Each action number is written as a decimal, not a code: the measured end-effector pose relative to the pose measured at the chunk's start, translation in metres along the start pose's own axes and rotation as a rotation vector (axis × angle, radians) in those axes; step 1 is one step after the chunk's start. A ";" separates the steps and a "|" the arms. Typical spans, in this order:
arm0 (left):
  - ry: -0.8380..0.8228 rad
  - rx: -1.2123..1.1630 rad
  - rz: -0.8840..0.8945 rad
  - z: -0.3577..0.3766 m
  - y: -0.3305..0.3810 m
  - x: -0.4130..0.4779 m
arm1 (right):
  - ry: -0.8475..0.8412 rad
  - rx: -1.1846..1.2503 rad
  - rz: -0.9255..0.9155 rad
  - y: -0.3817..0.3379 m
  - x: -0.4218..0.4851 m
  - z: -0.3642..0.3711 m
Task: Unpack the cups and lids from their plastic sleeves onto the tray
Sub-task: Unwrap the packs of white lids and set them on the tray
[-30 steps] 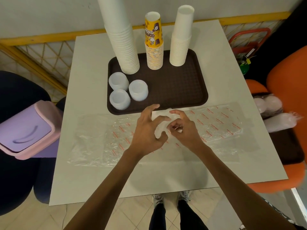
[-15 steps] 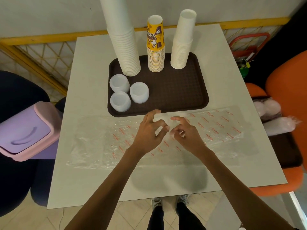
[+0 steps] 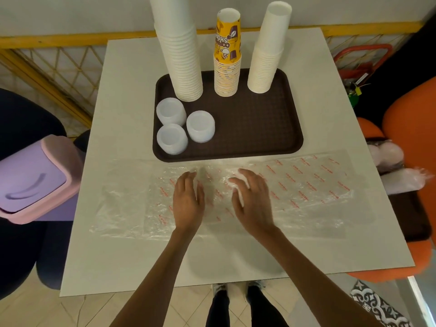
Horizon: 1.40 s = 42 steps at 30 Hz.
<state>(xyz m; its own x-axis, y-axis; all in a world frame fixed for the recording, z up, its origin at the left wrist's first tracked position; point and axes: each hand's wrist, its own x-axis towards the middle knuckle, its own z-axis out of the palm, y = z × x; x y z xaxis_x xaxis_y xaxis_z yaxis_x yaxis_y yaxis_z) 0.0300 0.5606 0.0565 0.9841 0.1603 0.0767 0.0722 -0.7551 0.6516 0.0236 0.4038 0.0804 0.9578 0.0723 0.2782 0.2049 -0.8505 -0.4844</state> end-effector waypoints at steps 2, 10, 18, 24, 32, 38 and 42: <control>0.034 0.068 0.031 0.004 -0.008 0.003 | -0.085 0.001 -0.042 -0.012 0.001 0.022; -0.057 0.233 0.030 0.018 -0.040 0.012 | -0.285 -0.088 -0.083 -0.015 0.011 0.083; -0.181 0.406 -0.046 0.024 -0.043 0.011 | -0.375 -0.190 -0.089 0.004 0.012 0.095; -0.169 0.481 -0.053 0.026 -0.046 0.010 | -0.388 -0.272 -0.007 0.032 0.012 0.079; -0.182 0.493 -0.058 0.027 -0.046 0.011 | -0.324 -0.388 0.198 0.045 0.012 0.067; -0.248 0.483 -0.079 0.021 -0.039 0.014 | -0.372 -0.346 0.254 0.042 0.014 0.062; -0.252 0.456 -0.093 0.011 -0.026 0.012 | -0.332 -0.152 0.299 0.036 0.019 0.041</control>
<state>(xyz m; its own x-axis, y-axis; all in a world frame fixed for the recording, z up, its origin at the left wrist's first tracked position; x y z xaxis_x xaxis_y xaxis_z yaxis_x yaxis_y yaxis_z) 0.0422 0.5751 0.0322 0.9746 0.1244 -0.1860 0.1691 -0.9539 0.2481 0.0572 0.3956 0.0343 0.9881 -0.0461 -0.1470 -0.0980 -0.9242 -0.3691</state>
